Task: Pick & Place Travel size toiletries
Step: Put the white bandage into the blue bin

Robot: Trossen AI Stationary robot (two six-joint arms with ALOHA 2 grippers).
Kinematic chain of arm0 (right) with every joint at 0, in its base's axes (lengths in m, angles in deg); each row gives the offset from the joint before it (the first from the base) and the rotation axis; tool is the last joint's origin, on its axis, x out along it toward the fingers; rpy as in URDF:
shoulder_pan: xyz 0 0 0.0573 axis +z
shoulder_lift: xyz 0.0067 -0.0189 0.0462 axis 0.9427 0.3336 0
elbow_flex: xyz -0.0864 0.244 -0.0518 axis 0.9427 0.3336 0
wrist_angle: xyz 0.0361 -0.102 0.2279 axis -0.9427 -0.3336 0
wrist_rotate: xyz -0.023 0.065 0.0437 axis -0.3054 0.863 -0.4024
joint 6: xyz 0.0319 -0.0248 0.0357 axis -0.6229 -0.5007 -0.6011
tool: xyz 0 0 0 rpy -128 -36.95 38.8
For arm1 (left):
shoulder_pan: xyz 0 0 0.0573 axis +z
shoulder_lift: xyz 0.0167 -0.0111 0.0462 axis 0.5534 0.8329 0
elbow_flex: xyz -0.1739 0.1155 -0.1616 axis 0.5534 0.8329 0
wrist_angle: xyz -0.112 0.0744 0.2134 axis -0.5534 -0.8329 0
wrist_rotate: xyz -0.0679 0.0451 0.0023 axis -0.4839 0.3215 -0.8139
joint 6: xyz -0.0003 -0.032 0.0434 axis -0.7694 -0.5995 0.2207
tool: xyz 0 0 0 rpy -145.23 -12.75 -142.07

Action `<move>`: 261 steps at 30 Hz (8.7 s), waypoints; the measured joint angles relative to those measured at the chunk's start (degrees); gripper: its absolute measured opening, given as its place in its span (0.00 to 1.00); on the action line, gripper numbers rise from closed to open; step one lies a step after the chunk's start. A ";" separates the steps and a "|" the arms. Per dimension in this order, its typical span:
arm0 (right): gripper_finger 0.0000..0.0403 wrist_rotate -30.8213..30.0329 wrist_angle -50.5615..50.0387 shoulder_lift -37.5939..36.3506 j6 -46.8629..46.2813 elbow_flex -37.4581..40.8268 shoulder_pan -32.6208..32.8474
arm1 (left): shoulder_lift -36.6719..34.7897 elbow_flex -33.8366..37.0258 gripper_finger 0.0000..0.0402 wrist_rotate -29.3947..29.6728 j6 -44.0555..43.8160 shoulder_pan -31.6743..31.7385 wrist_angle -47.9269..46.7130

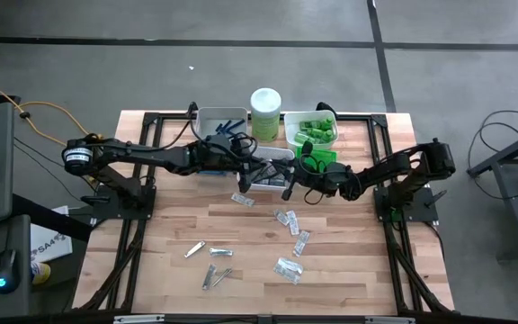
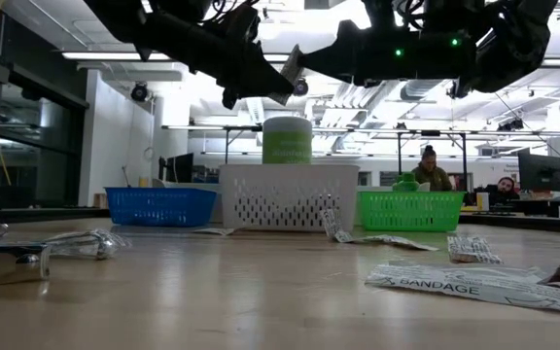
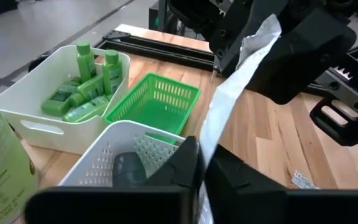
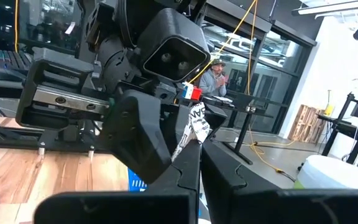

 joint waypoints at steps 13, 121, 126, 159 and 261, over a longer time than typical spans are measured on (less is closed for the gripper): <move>0.17 0.00 -7.04 -3.13 -7.27 -0.04 0.05 | -0.02 0.00 0.01 0.65 0.27 0.11 -4.22; 0.01 10.91 -30.63 10.29 -27.38 0.00 9.80 | -12.26 0.00 0.34 34.03 -21.33 -25.42 -59.42; 0.01 8.78 -30.15 8.12 -30.09 -0.32 12.25 | -12.34 1.89 0.34 38.43 -23.53 -26.59 -61.36; 0.00 -5.06 -31.24 23.96 1.31 -40.02 11.59 | -42.01 33.40 0.34 38.28 -6.67 -37.03 -13.48; 0.68 -7.25 -53.78 17.77 -22.30 -44.98 12.00 | -41.35 33.42 0.00 36.17 -11.41 -35.21 -14.09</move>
